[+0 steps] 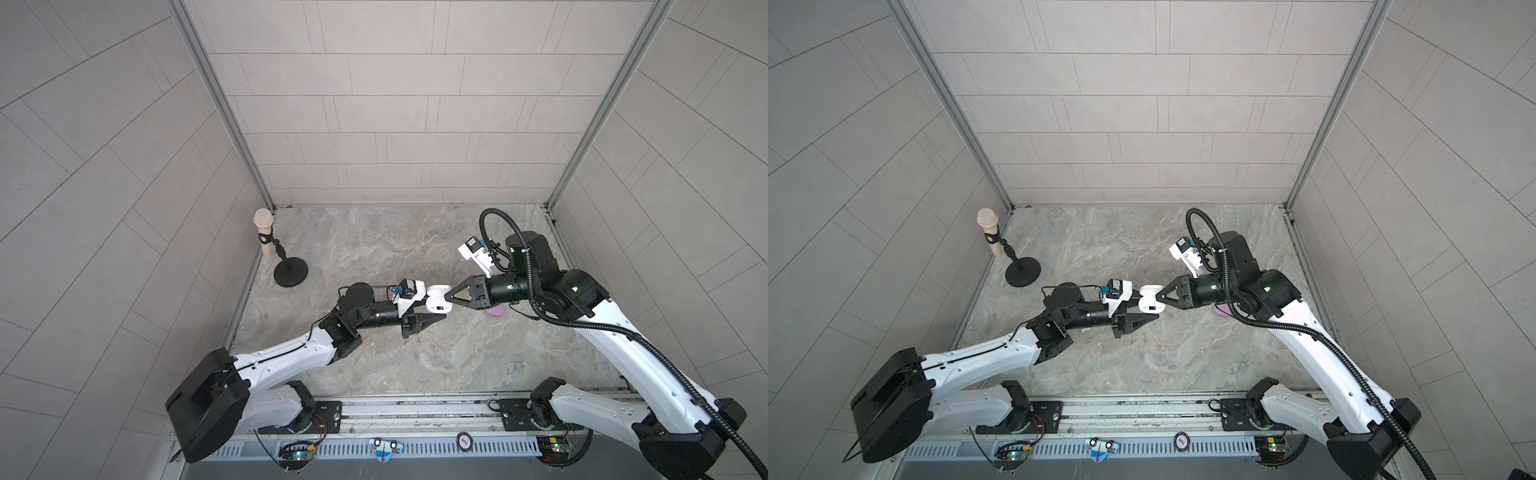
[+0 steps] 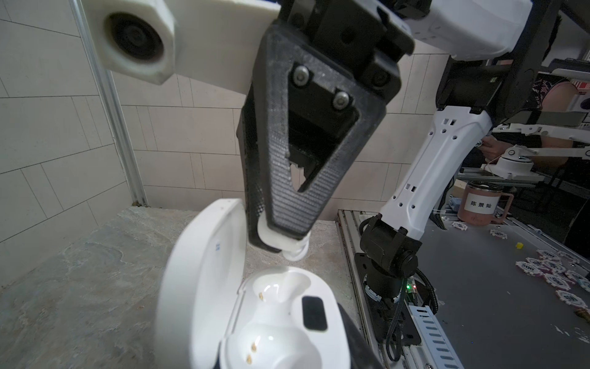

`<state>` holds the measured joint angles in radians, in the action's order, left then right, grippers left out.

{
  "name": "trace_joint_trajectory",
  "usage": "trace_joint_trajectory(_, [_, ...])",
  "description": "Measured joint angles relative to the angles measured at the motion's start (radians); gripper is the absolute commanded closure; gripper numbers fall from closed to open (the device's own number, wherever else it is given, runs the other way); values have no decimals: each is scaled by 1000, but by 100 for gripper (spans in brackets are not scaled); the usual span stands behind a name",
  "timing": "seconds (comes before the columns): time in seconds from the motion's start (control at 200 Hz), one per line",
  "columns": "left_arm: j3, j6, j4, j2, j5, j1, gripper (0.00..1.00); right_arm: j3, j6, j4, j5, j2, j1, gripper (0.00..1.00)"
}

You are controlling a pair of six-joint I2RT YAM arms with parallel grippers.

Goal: Insert wireless bluetooth earbuds into charging case
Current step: Insert the wireless bluetooth earbud into the charging case.

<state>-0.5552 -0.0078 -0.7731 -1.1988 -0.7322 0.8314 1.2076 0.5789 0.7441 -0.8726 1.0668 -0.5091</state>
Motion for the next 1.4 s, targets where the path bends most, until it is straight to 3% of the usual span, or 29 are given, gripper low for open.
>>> trace_joint_trajectory(0.541, [-17, -21, 1, 0, -13, 0, 91, -5, -26, -2, 6, 15, -28, 83])
trace_joint_trajectory(1.111, [-17, -37, 19, -3, -5, 0, 91, 35, -55, 36, 40, 31, -36, 53])
trace_joint_trajectory(1.397, [-17, -47, 19, -14, -3, 0, 91, 45, -63, 49, 74, 51, -77, 47])
